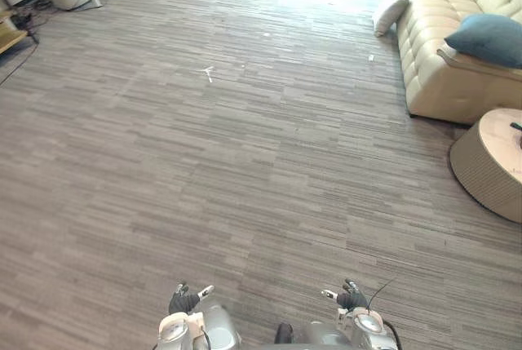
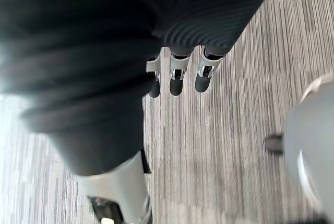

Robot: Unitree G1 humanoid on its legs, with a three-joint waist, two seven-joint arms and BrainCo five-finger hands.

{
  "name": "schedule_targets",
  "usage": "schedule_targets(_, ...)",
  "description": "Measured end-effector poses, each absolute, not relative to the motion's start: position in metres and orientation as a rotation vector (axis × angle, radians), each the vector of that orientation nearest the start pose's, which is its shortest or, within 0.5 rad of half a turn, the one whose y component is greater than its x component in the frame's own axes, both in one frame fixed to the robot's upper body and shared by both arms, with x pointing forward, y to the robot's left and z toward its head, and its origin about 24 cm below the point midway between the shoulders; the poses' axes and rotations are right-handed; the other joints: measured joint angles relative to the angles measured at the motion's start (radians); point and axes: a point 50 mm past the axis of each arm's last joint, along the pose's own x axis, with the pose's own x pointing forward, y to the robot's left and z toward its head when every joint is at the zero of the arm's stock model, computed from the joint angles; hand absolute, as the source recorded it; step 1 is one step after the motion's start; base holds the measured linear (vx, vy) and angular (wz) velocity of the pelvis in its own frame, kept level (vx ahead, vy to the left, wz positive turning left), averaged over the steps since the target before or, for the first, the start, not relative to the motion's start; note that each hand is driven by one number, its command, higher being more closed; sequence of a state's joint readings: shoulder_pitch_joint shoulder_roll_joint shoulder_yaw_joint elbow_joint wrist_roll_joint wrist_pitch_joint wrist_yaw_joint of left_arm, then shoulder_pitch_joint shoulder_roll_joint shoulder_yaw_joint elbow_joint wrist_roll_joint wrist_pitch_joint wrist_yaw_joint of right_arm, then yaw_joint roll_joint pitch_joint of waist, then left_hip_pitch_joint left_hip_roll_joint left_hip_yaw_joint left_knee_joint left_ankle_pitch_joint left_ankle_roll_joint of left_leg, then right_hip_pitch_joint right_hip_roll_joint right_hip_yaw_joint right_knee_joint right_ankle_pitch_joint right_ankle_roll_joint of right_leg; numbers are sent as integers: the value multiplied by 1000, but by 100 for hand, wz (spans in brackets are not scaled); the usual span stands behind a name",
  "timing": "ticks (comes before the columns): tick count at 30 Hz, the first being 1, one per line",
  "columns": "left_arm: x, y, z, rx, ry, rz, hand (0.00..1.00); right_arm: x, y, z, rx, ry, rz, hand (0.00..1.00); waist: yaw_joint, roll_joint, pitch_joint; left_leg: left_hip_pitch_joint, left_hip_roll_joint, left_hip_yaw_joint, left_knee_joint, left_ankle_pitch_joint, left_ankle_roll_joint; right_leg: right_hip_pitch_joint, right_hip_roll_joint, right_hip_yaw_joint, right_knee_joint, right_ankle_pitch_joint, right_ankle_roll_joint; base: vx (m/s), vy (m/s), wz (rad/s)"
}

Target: Pick up cushions and gather them together orderly.

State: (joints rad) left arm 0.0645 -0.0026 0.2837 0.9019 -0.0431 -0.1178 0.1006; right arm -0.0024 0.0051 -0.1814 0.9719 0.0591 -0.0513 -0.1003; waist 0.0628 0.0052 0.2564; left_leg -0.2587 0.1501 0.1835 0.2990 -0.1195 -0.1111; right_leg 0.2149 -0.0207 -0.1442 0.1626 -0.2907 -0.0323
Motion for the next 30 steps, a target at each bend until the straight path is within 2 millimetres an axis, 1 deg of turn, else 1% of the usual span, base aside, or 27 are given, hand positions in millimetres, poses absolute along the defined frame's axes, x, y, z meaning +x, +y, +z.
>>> schedule_targets(1,131,200,-140,-111,843,412,0,141,-179,-146,90,932,-288,0,7,-9,-8,11,-16,2,-13,96,-1,34,-17,32,-14,-22,20,476,259,-73)
schedule_targets(2,131,202,-140,-107,841,415,0,139,-175,-148,98,948,-283,0,9,-21,-20,16,-34,7,1,123,39,48,-39,53,-13,-29,34,760,347,-61)
schedule_targets(3,132,208,-138,-92,836,419,0,135,-166,-150,123,962,-276,0,2,-57,-36,-9,-49,25,77,38,65,33,-74,63,22,-16,32,658,284,-40)
schedule_targets(4,132,208,-138,-93,834,421,0,135,-164,-150,127,959,-276,0,2,-63,-41,-13,-47,33,112,8,81,15,-85,69,65,-3,44,778,348,-40)
schedule_targets(5,132,209,-138,-95,834,425,0,135,-162,-150,130,959,-271,0,10,-73,-42,5,-49,57,137,-27,91,-27,-101,80,181,1,57,594,309,-43)
schedule_targets(6,131,211,-139,-82,845,425,0,137,-161,-150,123,953,-263,0,9,-85,-36,58,-59,86,134,-64,103,-109,-134,92,415,34,108,585,295,-37)
schedule_targets(7,131,212,-139,-75,854,423,0,139,-161,-149,117,948,-258,0,1,-89,-31,101,-73,91,123,-84,111,-167,-160,93,553,78,146,571,231,-18)
schedule_targets(8,129,212,-142,-56,883,406,0,141,-162,-148,113,937,-257,0,-11,-83,-27,183,-91,92,97,-118,117,-231,-195,70,749,85,153,583,169,2)
schedule_targets(10,124,207,-146,-51,914,390,0,143,-166,-146,104,917,-261,0,-15,-64,-30,311,-92,88,28,-149,118,-295,-217,-12,842,64,121,564,121,6)
schedule_targets(11,122,205,-147,-42,925,379,0,144,-166,-145,102,909,-260,0,-15,-57,-31,383,-89,87,-36,-150,118,-347,-226,-80,819,36,86,541,71,8)
schedule_targets(13,123,203,-148,-39,932,366,0,149,-169,-142,87,885,-256,0,-25,-47,-31,467,-76,84,-113,-150,118,-432,-223,-173,706,11,73,645,15,11)
schedule_targets(14,121,201,-149,-36,945,359,0,154,-173,-139,76,869,-251,0,-33,-39,-26,512,-65,83,-155,-151,118,-489,-204,-214,583,18,71,533,-51,14)
schedule_targets(15,120,201,-150,-34,951,355,0,157,-175,-138,71,862,-251,0,-42,-37,-25,536,-57,84,-178,-153,115,-516,-184,-238,451,58,76,528,-95,28)
schedule_targets(16,118,201,-150,-28,956,350,0,158,-177,-138,65,858,-253,0,-51,-37,-23,565,-54,83,-203,-162,108,-535,-159,-246,287,129,74,422,-98,33)
schedule_targets(17,115,201,-151,-28,964,352,0,157,-179,-138,60,862,-257,0,-54,-39,-23,596,-58,79,-216,-172,96,-538,-144,-237,202,176,72,572,-153,41)
schedule_targets(18,110,202,-153,-33,975,361,0,152,-182,-140,58,877,-267,0,-57,-44,-25,648,-69,65,-212,-199,76,-538,-134,-182,175,257,27,633,-183,45)
schedule_targets(19,109,195,-154,-49,980,350,0,147,-189,-141,41,887,-278,0,-63,-31,-32,677,-57,44,-186,-205,76,-551,-135,-151,283,268,0,775,-237,39)
schedule_targets(20,109,187,-155,-60,983,336,0,146,-195,-140,31,888,-289,0,-62,-8,-43,670,-41,33,-146,-205,77,-563,-135,-150,343,209,2,642,-207,30)
schedule_targets(21,108,180,-156,-74,984,323,0,147,-201,-139,24,879,-303,0,-64,27,-57,616,-7,-5,-14,-204,73,-562,-134,-174,394,137,-1,611,-234,27)
schedule_targets(22,109,180,-155,-71,979,322,0,149,-205,-136,13,867,-306,0,-69,48,-58,524,27,-45,186,-174,28,-544,-128,-197,412,89,0,598,-269,35)
schedule_targets(23,112,179,-154,-73,971,320,0,150,-206,-135,7,859,-309,0,-73,62,-48,451,63,-65,351,-117,-18,-511,-115,-208,408,70,-11,711,-288,32)
schedule_targets(24,113,178,-153,-86,960,327,0,149,-209,-135,1,863,-316,0,-67,76,-39,340,136,-56,614,-51,-56,-436,-81,-224,386,37,-24,603,-210,10)
schedule_targets(25,114,180,-152,-93,947,340,0,147,-208,-137,11,875,-319,0,-62,77,-37,301,175,-22,719,-62,-54,-380,-64,-230,364,20,-30,613,-135,-2)
schedule_targets(26,116,185,-150,-89,931,352,0,144,-202,-139,34,886,-320,0,-54,64,-32,255,198,18,782,-95,-29,-294,-51,-236,316,3,-31,603,-113,1)
schedule_targets(27,117,190,-148,-77,921,356,0,144,-197,-140,58,887,-317,0,-55,46,-29,203,200,47,775,-121,5,-222,-47,-239,258,-3,-24,674,-124,9)
schedule_targets(28,118,193,-147,-71,911,358,0,144,-191,-141,71,893,-305,0,-52,26,-35,135,194,81,733,-144,29,-170,-45,-239,195,-5,-21,535,-89,12)
schedule_targets(30,124,198,-142,-61,876,362,0,142,-185,-143,85,910,-298,0,-40,7,-33,33,157,112,568,-166,52,-102,-50,-234,116,9,0,526,-9,-10)
